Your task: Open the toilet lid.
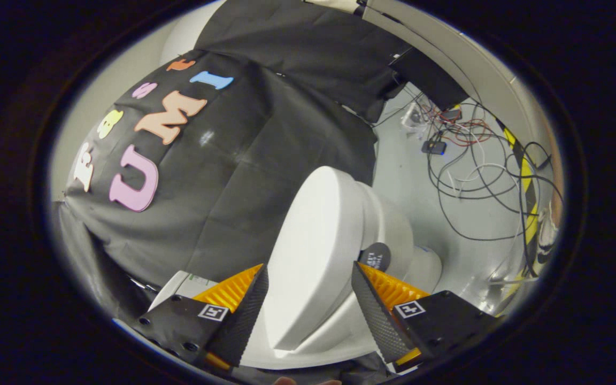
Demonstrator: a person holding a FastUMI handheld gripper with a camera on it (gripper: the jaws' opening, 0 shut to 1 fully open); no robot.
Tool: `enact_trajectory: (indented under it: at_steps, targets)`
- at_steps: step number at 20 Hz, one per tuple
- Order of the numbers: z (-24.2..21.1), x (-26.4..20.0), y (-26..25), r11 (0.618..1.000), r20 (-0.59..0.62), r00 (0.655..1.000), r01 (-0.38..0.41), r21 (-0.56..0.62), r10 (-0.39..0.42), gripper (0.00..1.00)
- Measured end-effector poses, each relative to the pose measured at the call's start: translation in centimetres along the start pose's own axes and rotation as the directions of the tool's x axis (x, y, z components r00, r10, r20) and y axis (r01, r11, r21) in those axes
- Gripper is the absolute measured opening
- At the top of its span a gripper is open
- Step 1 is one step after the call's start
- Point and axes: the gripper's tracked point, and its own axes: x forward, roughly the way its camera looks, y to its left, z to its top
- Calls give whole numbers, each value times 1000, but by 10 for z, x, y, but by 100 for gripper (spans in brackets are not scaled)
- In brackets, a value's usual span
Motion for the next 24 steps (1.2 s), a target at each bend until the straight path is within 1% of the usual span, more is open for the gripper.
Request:
enact_trajectory:
  at_steps: [3,7,10,12,14,16,18,21,22,23,24]
  targets:
    - [-3,-1,-16,999,-7,999,36,18,-36,97]
    - [-1,4,-26,997,-21,998,60,47,-59,96]
    - [2,11,-40,990,-30,996,90,112,-88,87]
    - [7,14,-45,981,-28,995,95,167,-92,81]
    - [11,18,-54,971,-22,993,119,206,-117,80]
    - [8,22,-56,966,-39,992,123,227,-117,68]
    - [3,22,-59,965,-67,990,139,223,-128,56]
    - [-5,26,-52,965,-101,990,123,233,-102,38]
    - [-9,34,-50,963,-106,990,117,243,-93,31]
    - [-14,16,-52,965,-137,986,128,230,-98,25]
    - [-9,26,-51,963,-132,987,120,243,-90,19]
